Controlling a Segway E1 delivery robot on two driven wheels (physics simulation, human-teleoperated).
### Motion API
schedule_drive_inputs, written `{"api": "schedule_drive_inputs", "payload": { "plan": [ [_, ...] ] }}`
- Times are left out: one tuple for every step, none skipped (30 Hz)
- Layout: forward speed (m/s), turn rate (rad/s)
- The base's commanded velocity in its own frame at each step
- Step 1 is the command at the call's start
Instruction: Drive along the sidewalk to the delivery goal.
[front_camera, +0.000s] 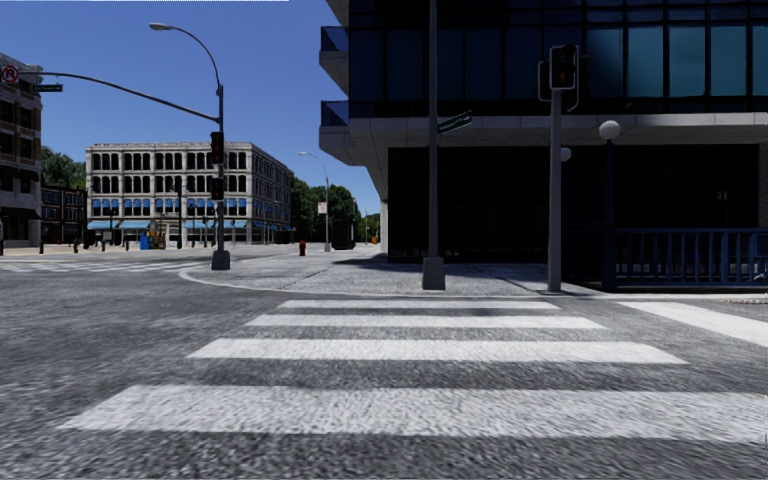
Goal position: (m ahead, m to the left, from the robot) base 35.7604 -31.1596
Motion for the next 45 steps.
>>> {"api": "schedule_drive_inputs", "payload": {
  "plan": [
    [2.00,0.00],
    [2.00,0.00],
    [2.00,0.00],
    [2.00,0.00],
    [2.00,0.00],
    [2.00,0.00],
    [2.00,0.00],
    [2.00,0.00],
    [2.00,0.00],
    [2.00,0.00],
    [2.00,0.00],
    [2.00,0.00],
    [2.00,0.00],
    [2.00,0.00],
    [2.00,0.00],
    [2.00,0.00],
    [2.00,0.00],
    [2.00,0.00],
    [2.00,0.00],
    [2.00,0.00],
    [2.00,0.02],
    [2.00,0.02],
    [2.00,0.12],
    [2.00,0.18],
    [2.00,0.20],
    [2.00,0.20],
    [2.00,0.21],
    [2.00,0.21],
    [2.00,0.21],
    [2.00,0.21],
    [2.00,0.21],
    [2.00,0.17],
    [2.00,0.13],
    [2.00,0.13],
    [2.00,0.12],
    [2.00,0.12],
    [2.00,0.12],
    [2.00,0.12],
    [2.00,0.12],
    [2.00,0.12],
    [2.00,0.12],
    [2.00,0.12],
    [2.00,0.12],
    [2.00,0.16],
    [2.00,0.23]
  ]
}}
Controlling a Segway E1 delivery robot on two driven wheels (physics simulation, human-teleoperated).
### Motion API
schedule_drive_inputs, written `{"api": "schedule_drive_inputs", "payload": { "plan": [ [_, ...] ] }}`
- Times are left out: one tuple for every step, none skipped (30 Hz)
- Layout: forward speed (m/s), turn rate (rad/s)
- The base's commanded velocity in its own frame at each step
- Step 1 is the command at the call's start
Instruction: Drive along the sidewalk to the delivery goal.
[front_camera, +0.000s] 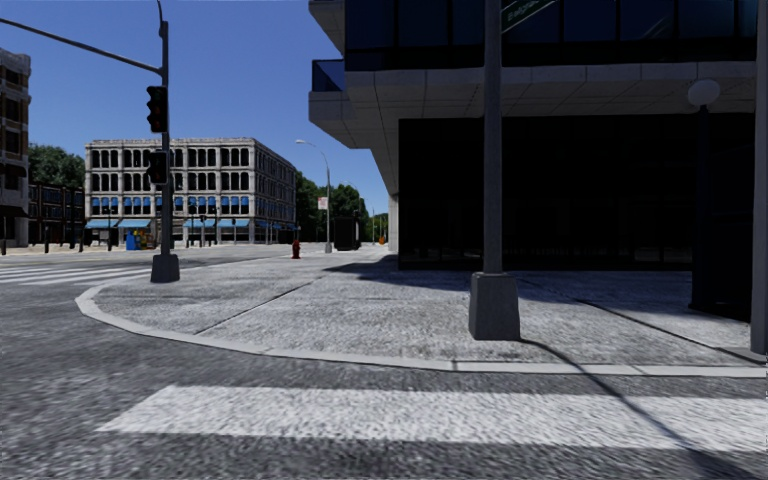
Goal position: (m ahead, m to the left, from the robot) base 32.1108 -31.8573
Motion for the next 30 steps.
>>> {"api": "schedule_drive_inputs", "payload": {
  "plan": [
    [2.00,0.29],
    [2.00,0.29],
    [2.00,0.33],
    [2.00,0.38],
    [2.00,0.40],
    [2.00,0.44],
    [2.00,0.44],
    [2.00,0.46],
    [2.00,0.51],
    [2.00,0.52],
    [2.00,0.52],
    [2.00,0.52],
    [2.00,0.53],
    [2.00,0.53],
    [2.00,0.53],
    [2.00,0.42],
    [2.00,0.00],
    [2.00,0.00],
    [2.00,0.00],
    [2.00,0.00],
    [2.00,0.00],
    [2.00,0.00],
    [2.00,0.00],
    [2.00,0.00],
    [2.00,0.00],
    [2.00,0.00],
    [2.00,0.00],
    [2.00,0.00],
    [2.00,0.00],
    [2.00,0.00]
  ]
}}
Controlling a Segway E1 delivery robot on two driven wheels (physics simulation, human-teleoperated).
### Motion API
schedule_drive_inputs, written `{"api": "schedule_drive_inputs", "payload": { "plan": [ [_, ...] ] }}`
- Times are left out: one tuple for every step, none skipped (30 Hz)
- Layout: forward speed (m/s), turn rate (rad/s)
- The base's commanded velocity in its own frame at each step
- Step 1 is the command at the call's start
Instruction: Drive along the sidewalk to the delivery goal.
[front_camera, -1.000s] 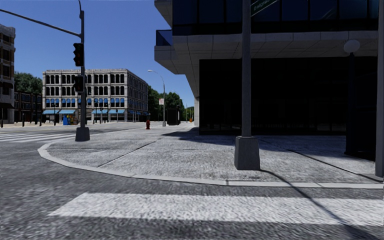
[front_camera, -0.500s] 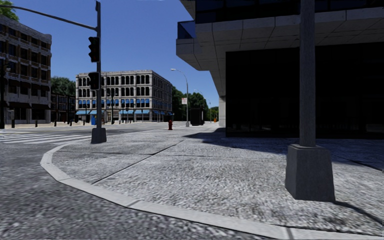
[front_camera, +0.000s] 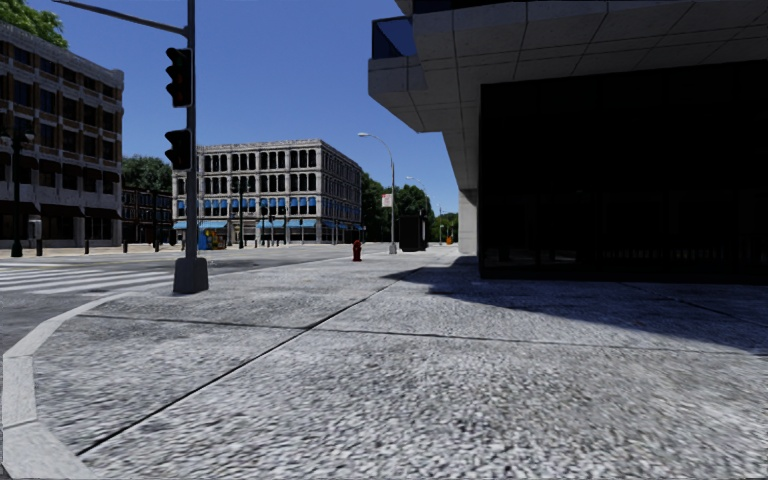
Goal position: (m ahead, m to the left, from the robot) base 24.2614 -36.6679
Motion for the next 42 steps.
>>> {"api": "schedule_drive_inputs", "payload": {
  "plan": [
    [2.00,0.00],
    [2.00,0.00],
    [2.00,0.00],
    [2.00,0.00],
    [2.00,0.00],
    [2.00,0.00],
    [2.00,0.00],
    [2.00,0.00],
    [2.00,0.00],
    [2.00,0.00],
    [2.00,0.00],
    [2.00,0.00],
    [2.00,0.00],
    [2.00,0.00],
    [2.00,0.00],
    [2.00,0.00],
    [2.00,0.00],
    [2.00,0.00],
    [2.00,0.00],
    [2.00,0.00],
    [2.00,0.00],
    [2.00,0.00],
    [2.00,0.00],
    [2.00,0.00],
    [2.00,0.00],
    [2.00,0.00],
    [2.00,0.00],
    [2.00,0.00],
    [2.00,0.00],
    [2.00,0.00],
    [2.00,0.00],
    [2.00,0.00],
    [2.00,0.00],
    [2.00,0.00],
    [2.00,0.00],
    [2.00,0.00],
    [2.00,0.00],
    [2.00,0.00],
    [2.00,0.00],
    [2.00,0.00],
    [2.00,0.00],
    [2.00,0.00]
  ]
}}
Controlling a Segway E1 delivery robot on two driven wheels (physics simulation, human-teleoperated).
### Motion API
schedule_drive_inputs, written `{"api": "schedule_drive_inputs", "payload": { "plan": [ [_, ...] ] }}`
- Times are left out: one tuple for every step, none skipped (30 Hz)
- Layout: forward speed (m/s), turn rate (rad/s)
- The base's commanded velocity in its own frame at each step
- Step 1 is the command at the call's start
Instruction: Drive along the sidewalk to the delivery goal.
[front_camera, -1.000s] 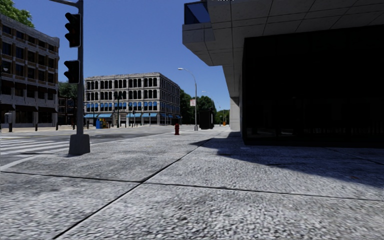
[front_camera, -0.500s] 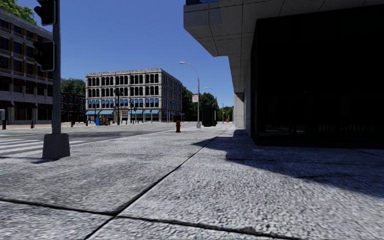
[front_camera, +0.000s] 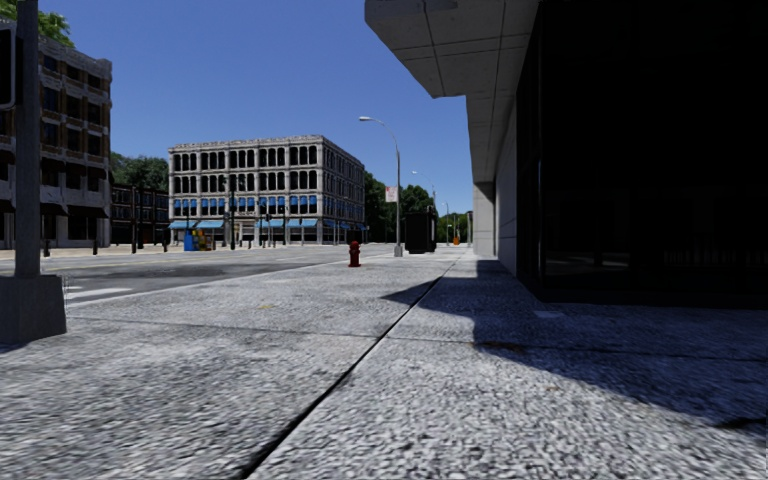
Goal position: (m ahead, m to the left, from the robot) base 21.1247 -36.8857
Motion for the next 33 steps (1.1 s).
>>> {"api": "schedule_drive_inputs", "payload": {
  "plan": [
    [2.00,0.00],
    [2.00,0.00],
    [2.00,0.00],
    [2.00,0.00],
    [2.00,0.00],
    [2.00,0.00],
    [2.00,0.00],
    [2.00,-0.04],
    [2.00,-0.06],
    [2.00,-0.07],
    [2.00,-0.07],
    [2.00,-0.10],
    [2.00,-0.14],
    [2.00,-0.16],
    [2.00,-0.16],
    [2.00,-0.16],
    [2.00,-0.17],
    [2.00,-0.17],
    [2.00,-0.17],
    [2.00,-0.17],
    [2.00,-0.17],
    [2.00,-0.17],
    [2.00,-0.17],
    [2.00,-0.17],
    [2.00,-0.17],
    [1.94,-0.17],
    [1.92,-0.17],
    [1.92,-0.17],
    [1.91,-0.18],
    [1.91,-0.20],
    [1.91,-0.23],
    [1.91,-0.23],
    [1.91,-0.26]
  ]
}}
